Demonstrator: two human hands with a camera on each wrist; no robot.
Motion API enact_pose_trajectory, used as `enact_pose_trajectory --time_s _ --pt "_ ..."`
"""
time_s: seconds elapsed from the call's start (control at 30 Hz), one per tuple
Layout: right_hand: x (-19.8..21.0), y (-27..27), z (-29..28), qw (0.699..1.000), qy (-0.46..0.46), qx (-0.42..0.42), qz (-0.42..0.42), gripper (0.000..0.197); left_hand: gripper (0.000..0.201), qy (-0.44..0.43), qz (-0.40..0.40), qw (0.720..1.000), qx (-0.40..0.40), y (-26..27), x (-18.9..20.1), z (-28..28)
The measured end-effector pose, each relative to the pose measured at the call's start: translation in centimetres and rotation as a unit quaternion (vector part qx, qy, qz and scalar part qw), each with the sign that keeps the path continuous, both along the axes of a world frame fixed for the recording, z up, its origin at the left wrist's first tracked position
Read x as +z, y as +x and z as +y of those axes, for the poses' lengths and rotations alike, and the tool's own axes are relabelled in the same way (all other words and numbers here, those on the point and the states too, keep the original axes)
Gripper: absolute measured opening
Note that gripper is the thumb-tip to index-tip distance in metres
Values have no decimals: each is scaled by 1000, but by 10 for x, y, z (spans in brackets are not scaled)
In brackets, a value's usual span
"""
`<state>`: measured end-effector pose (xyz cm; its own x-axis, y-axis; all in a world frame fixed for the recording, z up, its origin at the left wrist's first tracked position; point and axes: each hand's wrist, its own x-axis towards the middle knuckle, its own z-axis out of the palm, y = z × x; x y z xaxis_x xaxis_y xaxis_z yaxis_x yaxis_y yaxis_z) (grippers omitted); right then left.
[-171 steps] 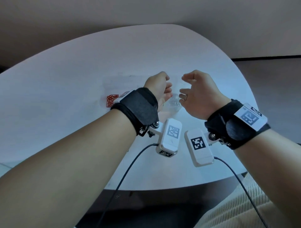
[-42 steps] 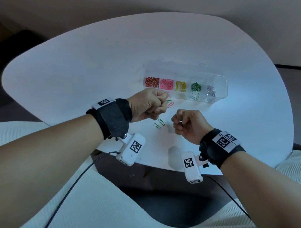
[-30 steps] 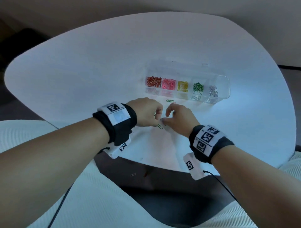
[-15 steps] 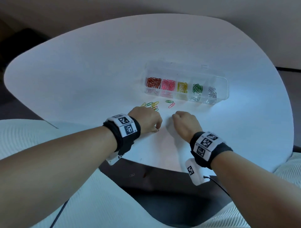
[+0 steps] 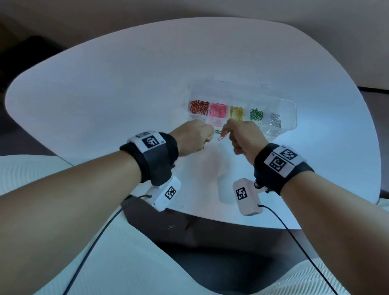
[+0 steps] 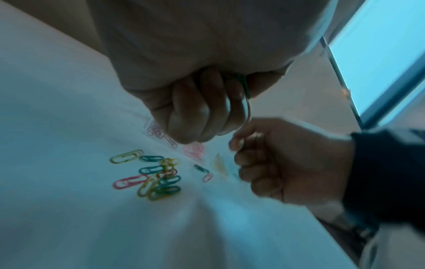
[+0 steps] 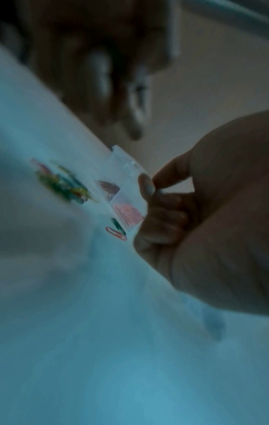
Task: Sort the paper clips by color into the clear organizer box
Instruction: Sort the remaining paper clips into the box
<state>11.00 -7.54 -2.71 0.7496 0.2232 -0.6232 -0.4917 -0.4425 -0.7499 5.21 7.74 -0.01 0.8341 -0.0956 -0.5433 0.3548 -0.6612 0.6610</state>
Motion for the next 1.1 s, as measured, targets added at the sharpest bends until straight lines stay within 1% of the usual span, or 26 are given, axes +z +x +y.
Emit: enact_pose_trajectory --time_s 0.03,0.07,0.1,0.13,0.2,0.27,0.33,0.43,0.47,0.5,0.57,0.63,0.67,0.7,0.77,0.8,0.83,0.87,0.9,0.97,1.03,1.1 --pt "-2 2 2 991 -96 54 -71 23 39 -54 17 998 42 2 2 2" --pt "-4 2 4 970 -169 109 -134 20 36 -97 24 992 81 4 4 5" --pt "-7 1 5 945 -219 159 -181 19 34 -120 22 987 107 6 6 7" --pt "-9 0 6 922 -258 195 -211 20 34 -127 17 983 130 8 7 9" --pt "-11 -2 8 892 -312 228 -236 26 38 -137 0 978 156 11 8 15" --pt "-11 1 8 877 -339 243 -239 25 38 -135 -7 978 162 12 5 20" --pt "-13 3 9 869 -350 257 -240 21 38 -115 -12 983 146 12 3 21" --pt "-16 3 12 847 -380 288 -236 20 29 -99 -12 988 122 9 -4 17" --pt "-18 4 13 846 -386 291 -225 21 26 -86 -14 990 109 8 -6 16" --pt "-20 4 14 849 -389 293 -207 23 25 -63 -19 994 90 7 -8 15" --pt "-23 4 14 856 -389 296 -169 27 24 13 -38 998 41 4 -14 14" --pt "-26 1 11 857 -391 300 -148 30 23 91 -48 995 -4 0 -19 13" --pt "-25 -1 8 863 -383 295 -147 29 22 124 -55 990 -26 -2 -21 13" --pt "-23 -3 5 878 -360 276 -150 27 21 155 -62 985 -48 -3 -23 13" --pt "-19 -8 0 937 -259 192 -131 23 17 200 -73 974 -80 -5 -25 13" --pt "-17 -12 -4 968 -189 132 -96 23 14 213 -74 970 -87 -6 -26 13" --pt "-16 -15 -7 990 -114 67 -45 24 14 223 -74 968 -89 -6 -26 13" --pt "-16 -19 -11 999 -38 9 16 26 17 231 -70 966 -91 -6 -26 12" --pt "-16 -23 -16 996 34 -34 78 26 20 238 -67 964 -94 -6 -26 12" --pt "-15 -28 -22 972 150 -69 170 24 25 247 -62 961 -105 -7 -26 10" --pt "-13 -32 -23 954 214 -72 196 20 26 250 -55 960 -113 -8 -26 9" --pt "-12 -34 -21 956 221 -61 183 22 24 252 -51 960 -114 -9 -26 8"
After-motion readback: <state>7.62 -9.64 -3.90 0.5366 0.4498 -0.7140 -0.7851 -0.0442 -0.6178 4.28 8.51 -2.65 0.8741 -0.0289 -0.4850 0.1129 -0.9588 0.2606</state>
